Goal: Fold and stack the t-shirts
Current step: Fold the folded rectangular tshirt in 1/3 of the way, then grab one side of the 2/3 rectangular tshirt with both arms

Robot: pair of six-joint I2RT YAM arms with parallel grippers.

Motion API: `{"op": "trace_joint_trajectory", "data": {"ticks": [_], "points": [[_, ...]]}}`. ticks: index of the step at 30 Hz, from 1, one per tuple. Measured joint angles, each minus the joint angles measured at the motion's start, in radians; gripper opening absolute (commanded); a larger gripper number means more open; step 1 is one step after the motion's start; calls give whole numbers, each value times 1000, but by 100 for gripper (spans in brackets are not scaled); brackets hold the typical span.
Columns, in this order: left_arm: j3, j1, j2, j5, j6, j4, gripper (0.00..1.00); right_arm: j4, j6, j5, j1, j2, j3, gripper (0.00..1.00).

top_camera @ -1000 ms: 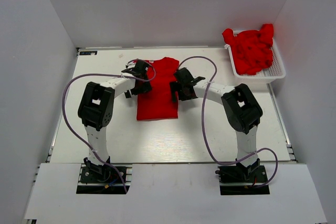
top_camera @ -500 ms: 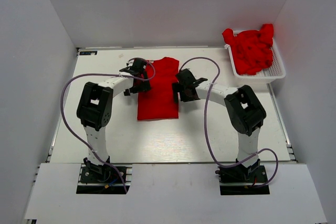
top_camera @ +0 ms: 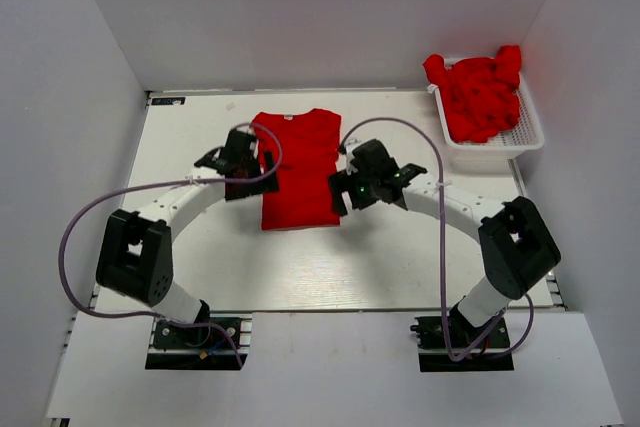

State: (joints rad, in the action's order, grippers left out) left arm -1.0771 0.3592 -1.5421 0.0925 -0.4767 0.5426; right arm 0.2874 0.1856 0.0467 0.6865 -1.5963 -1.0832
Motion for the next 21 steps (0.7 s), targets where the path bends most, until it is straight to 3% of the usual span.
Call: {"op": "trace_joint_trajectory", "data": {"ticks": [6,16,21], "points": [[235,7,20,-103,-21,-6,100,-3,-20,69,49,-21,76,90],[274,11,47,-146,-29,-100,100,-49,16,48,83,-111,74,90],[281,11,32,-153,-34,-118,84,-59,42,14,83,-145,56,87]]}}
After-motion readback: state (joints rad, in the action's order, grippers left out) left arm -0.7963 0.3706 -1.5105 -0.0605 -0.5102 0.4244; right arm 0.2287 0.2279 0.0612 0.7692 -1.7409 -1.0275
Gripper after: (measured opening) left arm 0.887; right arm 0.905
